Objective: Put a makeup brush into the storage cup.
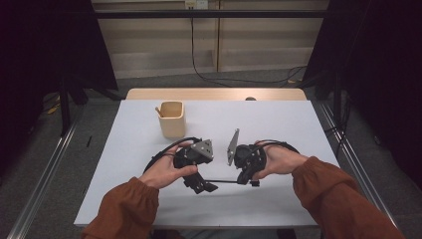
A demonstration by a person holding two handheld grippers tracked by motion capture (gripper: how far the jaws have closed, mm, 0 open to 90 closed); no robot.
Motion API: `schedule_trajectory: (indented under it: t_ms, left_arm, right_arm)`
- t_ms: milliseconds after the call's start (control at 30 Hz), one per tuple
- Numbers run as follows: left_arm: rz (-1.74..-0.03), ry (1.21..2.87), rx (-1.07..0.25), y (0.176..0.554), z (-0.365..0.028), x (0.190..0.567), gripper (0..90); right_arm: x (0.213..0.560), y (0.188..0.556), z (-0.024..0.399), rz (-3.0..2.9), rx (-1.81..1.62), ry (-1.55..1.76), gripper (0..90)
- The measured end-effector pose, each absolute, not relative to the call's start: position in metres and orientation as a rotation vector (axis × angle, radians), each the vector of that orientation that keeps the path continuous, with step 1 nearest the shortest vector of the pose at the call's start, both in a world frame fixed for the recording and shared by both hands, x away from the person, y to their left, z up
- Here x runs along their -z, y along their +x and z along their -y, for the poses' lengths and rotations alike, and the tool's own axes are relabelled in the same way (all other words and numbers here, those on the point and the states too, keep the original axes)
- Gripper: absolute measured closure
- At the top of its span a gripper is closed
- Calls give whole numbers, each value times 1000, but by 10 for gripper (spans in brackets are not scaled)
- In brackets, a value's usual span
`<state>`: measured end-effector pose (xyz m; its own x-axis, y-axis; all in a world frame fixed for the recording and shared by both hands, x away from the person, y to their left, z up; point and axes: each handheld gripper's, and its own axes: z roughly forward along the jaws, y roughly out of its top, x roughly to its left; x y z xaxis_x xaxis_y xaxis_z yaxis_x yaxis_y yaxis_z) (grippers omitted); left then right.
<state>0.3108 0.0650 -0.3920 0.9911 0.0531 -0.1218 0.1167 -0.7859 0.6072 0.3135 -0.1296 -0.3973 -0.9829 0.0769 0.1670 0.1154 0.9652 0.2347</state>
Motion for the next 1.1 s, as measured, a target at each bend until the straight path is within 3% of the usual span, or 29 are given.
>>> schedule_trajectory:
  t_ms: [200, 367, 533, 967, 1100]
  left_arm:
    - [-64, 2525, 164, 310, -63, 397, 81]
    - [-67, 2545, 170, 310, -60, 401, 142]
    - [-60, 2579, 166, 308, -55, 406, 129]
    - [-99, 2604, 137, 312, -57, 405, 567]
    - [-107, 2598, 197, 313, -55, 408, 627]
  right_arm:
    - [399, 313, 128, 2951, 353, -139, 861]
    - [398, 313, 128, 2951, 350, -145, 861]
    - [399, 314, 127, 2954, 351, -138, 861]
    - [400, 313, 125, 2963, 354, -139, 861]
    - [399, 313, 125, 2963, 360, -144, 861]
